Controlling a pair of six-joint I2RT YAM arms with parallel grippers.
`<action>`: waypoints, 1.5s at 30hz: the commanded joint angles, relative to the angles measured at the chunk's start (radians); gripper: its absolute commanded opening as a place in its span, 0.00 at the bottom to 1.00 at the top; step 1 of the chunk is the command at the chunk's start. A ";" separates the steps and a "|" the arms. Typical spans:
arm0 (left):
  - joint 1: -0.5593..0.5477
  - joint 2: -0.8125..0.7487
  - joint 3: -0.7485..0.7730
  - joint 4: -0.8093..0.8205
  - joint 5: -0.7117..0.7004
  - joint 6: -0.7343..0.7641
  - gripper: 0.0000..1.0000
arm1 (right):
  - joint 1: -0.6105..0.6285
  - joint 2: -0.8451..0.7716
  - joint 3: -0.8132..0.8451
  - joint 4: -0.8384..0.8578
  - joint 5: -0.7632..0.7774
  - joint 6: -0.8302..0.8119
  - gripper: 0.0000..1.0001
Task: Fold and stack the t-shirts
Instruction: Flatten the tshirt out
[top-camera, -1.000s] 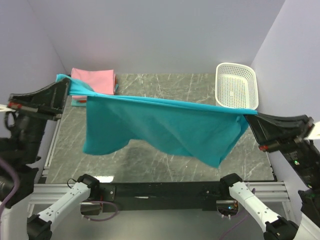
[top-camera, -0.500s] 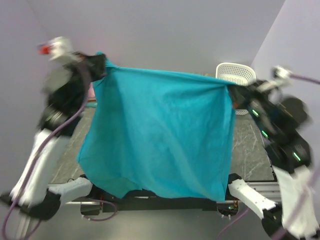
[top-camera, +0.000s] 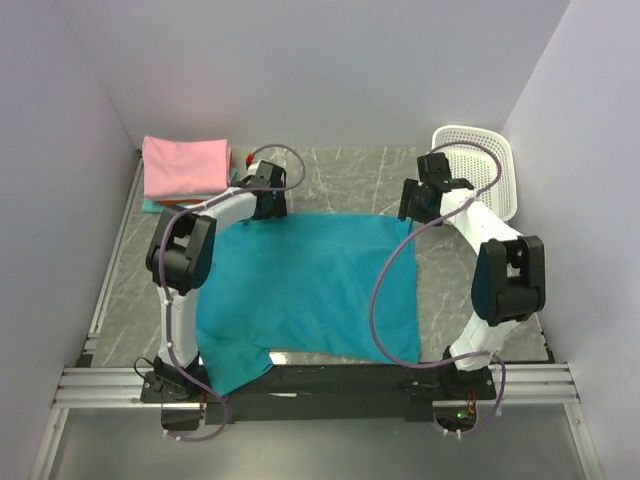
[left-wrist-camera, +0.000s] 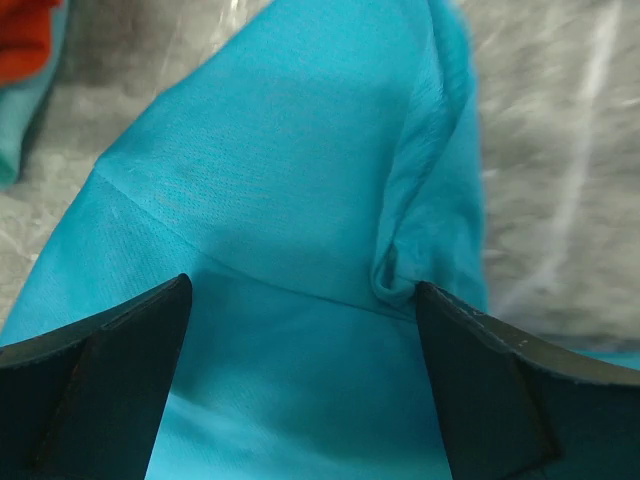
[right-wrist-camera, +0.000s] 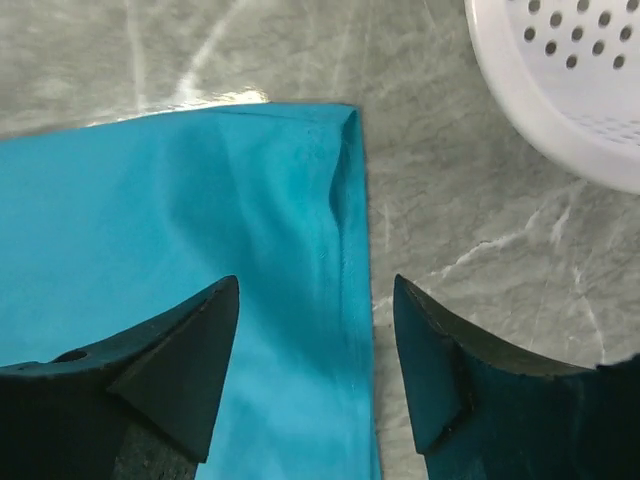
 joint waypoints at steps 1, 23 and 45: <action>0.001 -0.191 0.011 0.092 0.038 -0.019 1.00 | 0.004 -0.137 0.055 0.044 -0.026 -0.022 0.71; 0.036 -0.634 -0.551 0.152 0.099 -0.283 0.99 | 0.268 -0.252 -0.321 0.148 -0.119 0.198 0.86; 0.074 -0.082 -0.198 0.089 0.295 -0.269 0.99 | 0.127 0.199 -0.011 0.115 -0.071 0.139 0.86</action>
